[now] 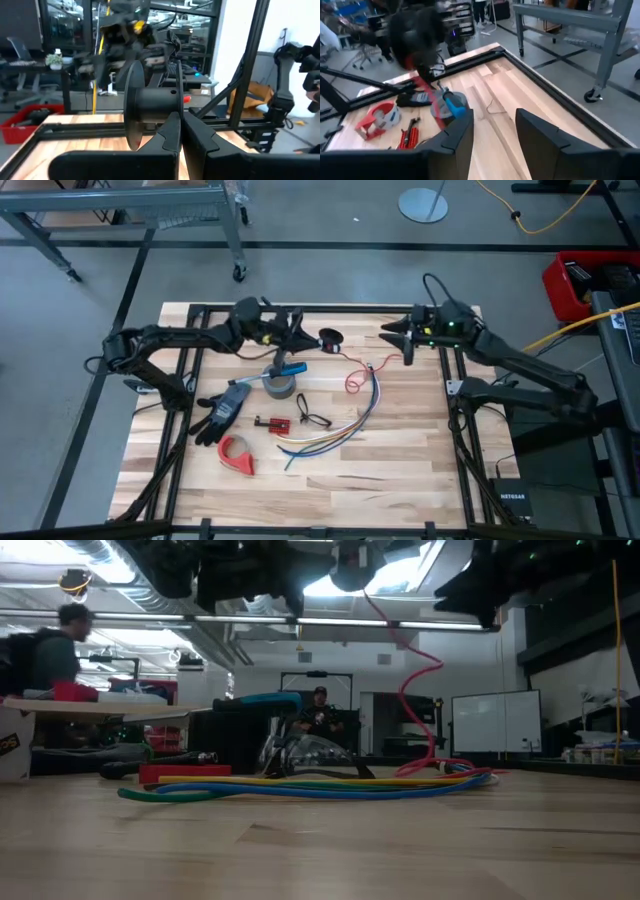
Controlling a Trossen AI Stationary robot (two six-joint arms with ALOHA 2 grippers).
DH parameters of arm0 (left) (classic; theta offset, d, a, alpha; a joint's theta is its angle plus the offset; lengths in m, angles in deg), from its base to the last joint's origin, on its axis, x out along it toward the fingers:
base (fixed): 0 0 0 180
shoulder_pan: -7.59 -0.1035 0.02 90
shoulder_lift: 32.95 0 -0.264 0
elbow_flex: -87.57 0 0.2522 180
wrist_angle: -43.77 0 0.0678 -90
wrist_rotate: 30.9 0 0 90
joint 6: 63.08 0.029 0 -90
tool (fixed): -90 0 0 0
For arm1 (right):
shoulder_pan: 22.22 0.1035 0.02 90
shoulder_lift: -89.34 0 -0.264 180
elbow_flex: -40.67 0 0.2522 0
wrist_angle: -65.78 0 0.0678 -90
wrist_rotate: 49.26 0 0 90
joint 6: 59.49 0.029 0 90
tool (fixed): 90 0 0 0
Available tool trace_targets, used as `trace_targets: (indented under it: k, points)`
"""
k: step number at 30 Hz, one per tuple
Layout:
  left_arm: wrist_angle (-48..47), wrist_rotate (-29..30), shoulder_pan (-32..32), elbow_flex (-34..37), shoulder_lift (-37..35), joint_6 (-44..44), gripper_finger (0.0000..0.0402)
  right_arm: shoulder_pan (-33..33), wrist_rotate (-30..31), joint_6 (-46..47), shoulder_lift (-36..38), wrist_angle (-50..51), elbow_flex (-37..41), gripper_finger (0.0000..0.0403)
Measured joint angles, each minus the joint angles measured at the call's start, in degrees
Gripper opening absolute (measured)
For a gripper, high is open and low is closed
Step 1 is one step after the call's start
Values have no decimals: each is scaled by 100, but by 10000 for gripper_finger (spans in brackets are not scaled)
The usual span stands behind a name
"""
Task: Coil cords
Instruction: Coil the red wire on the spool
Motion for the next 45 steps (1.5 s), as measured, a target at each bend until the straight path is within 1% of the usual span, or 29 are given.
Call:
trace_targets:
  k: [5,11,14,21,28,32,37,45]
  points:
    - [50,462,389,0,0,304,0,0,-51,79,-365,-675,225,150]
    - [62,1289,686,0,0,312,0,1,-983,37,-811,-2002,224,150]
    - [136,1442,759,0,1,280,0,2,-1140,32,-959,-2428,221,150]
    - [465,1489,865,0,192,269,0,46,-1224,62,-1234,-2857,221,150]
    - [961,1490,863,-2,512,246,0,527,-1304,-80,-1479,-3207,221,150]
    - [966,1489,861,-2,535,242,0,728,-1289,-102,-1488,-3248,221,150]
    - [983,1489,863,-2,535,208,0,957,-944,-241,-1495,-3318,221,150]
    - [1209,1484,863,-2,533,141,0,1210,-581,-450,-1508,-3451,221,150]
